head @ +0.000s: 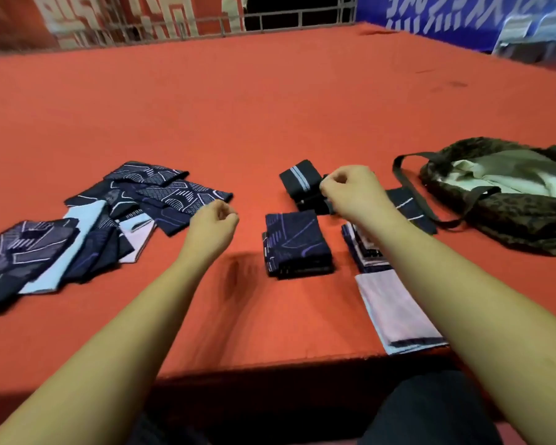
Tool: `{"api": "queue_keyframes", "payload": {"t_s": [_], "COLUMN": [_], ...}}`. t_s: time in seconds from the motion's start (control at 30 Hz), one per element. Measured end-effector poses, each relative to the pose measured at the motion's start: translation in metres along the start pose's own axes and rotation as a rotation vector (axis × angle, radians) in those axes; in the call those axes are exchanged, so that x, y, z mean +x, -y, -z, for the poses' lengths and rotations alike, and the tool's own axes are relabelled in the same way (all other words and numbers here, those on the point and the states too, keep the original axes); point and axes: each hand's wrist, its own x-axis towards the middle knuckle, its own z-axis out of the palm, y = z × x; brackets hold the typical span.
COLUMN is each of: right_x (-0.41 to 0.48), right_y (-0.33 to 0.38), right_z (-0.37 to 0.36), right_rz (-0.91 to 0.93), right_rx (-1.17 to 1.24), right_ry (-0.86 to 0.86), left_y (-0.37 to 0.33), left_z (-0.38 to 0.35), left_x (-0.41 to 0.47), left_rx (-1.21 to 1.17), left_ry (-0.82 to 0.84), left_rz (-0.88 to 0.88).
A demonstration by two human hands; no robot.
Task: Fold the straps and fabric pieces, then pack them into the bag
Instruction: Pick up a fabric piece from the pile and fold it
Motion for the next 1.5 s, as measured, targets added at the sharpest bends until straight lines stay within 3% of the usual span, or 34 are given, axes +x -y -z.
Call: {"api": "queue_keyframes", "payload": {"t_s": [0.17,0.3,0.53,0.67,0.73,0.9,1.03,1.1,1.23,1.37,1.43,1.5], "right_x": [0.012,0.028,0.060,0.084,0.096,0.098,0.081,0.066,0.032,-0.001,-0.013,-0.022], "right_y": [0.044,0.069,0.075,0.075,0.069,0.064,0.080,0.084,0.096,0.107,0.113,0.121], "right_z": [-0.112,-0.183,-0.247,-0.278,-0.293,-0.301,-0.290,-0.275,-0.232,-0.198,-0.186,-0.178], "right_rz": [-0.077,-0.174,-0.423,-0.682,-0.783,-0.737,-0.342,-0.242,-0.213,-0.231,-0.286,-0.305], "right_rx": [0.024,0.109,0.165,0.523,0.582,0.538,0.537,0.598,0.791,0.947,1.013,1.117], "right_ry": [0.240,0.339,0.322,0.385,0.331,0.245,0.226,0.250,0.339,0.461,0.499,0.550], "left_y": [0.080,0.123,0.180,0.207,0.211,0.217,0.217,0.216,0.209,0.182,0.160,0.141], "left_z": [0.064,0.088,0.066,0.049,0.045,0.045,0.045,0.046,0.052,0.052,0.046,0.044], "left_x": [0.006,0.015,0.040,0.042,0.044,0.047,0.046,0.047,0.043,0.019,0.007,-0.002], "left_rx": [0.146,0.155,0.220,0.405,0.438,0.410,0.401,0.374,0.177,-0.183,-0.549,-1.066], "left_ry": [-0.074,-0.106,0.077,-0.062,-0.087,-0.105,-0.104,-0.094,-0.109,-0.169,-0.116,0.010], "left_rz": [0.167,0.238,0.073,-0.060,-0.090,-0.095,-0.090,-0.081,-0.028,0.157,0.306,0.538]}}
